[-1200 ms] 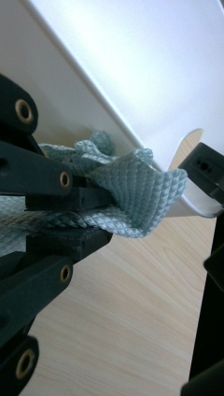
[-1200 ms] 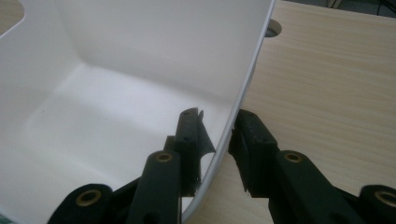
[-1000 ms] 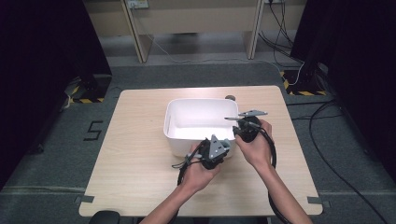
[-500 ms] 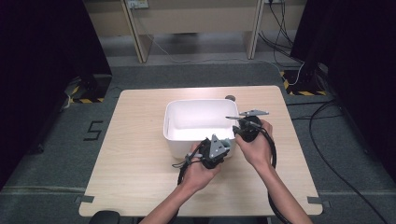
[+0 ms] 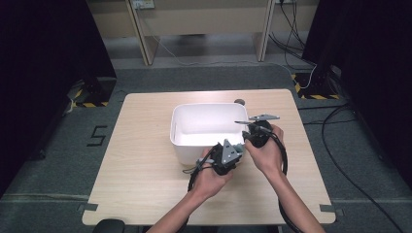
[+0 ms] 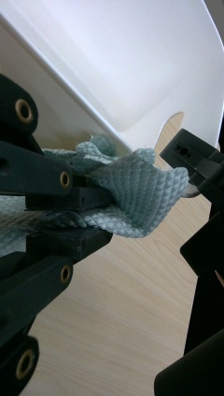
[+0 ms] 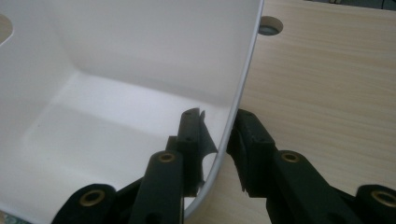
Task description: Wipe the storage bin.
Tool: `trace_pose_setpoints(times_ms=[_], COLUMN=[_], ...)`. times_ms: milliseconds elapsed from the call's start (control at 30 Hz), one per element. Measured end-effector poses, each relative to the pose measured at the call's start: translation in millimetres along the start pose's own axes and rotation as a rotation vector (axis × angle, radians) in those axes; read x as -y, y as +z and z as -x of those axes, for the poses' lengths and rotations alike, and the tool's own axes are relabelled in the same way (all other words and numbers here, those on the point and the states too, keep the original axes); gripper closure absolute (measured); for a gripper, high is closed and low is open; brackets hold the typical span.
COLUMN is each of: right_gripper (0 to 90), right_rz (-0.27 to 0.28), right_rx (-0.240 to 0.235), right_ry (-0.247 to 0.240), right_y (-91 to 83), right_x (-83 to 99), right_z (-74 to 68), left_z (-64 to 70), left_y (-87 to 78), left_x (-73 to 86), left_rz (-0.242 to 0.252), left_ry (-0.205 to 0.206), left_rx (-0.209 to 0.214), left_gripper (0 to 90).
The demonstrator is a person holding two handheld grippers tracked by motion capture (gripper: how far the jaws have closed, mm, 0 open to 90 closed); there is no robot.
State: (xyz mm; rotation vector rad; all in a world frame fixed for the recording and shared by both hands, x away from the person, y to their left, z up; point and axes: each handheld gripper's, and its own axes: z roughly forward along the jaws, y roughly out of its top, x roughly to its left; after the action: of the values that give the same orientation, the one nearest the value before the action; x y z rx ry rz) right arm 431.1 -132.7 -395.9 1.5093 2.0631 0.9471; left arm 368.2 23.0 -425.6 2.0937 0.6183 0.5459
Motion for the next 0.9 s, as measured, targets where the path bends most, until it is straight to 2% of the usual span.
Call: trace_pose_setpoints(times_ms=[900], right_gripper=[73.8], right_rz=[-0.003], right_rx=[0.0], right_ry=[0.0], right_y=[-0.6], right_x=[-0.1], right_z=[0.4], left_z=[1.8], left_y=[9.6], left_x=[7.7], left_rz=[-0.027], left_ry=[0.007], left_rx=[-0.001], left_gripper=[81.9])
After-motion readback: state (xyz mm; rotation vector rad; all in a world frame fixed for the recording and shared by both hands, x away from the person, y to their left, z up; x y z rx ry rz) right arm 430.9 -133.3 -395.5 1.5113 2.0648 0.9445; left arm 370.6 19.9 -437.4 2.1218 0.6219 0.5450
